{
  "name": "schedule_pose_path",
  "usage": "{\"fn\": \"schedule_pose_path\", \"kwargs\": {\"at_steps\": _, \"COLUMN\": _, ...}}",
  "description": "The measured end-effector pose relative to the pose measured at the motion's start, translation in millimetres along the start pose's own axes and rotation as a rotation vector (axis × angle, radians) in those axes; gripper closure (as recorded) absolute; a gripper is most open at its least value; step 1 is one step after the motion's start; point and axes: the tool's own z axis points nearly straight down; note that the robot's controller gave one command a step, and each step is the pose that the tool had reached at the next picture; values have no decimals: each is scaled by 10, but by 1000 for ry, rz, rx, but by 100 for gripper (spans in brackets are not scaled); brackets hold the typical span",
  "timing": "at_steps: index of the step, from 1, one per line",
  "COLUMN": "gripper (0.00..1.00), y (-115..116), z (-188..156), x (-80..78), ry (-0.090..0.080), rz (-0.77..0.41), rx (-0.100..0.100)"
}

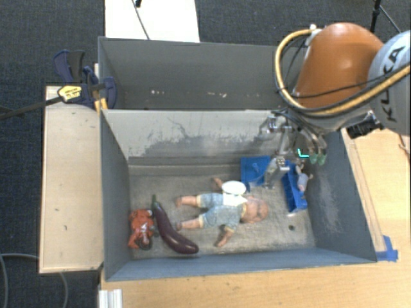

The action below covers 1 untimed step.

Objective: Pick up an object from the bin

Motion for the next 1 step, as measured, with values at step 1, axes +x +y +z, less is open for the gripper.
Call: {"fn": "schedule_pose_path", "kwargs": {"at_steps": 1, "gripper": 0, "y": 0, "z": -43, "x": -14, "ry": -8, "rz": 0, "rx": 0}}
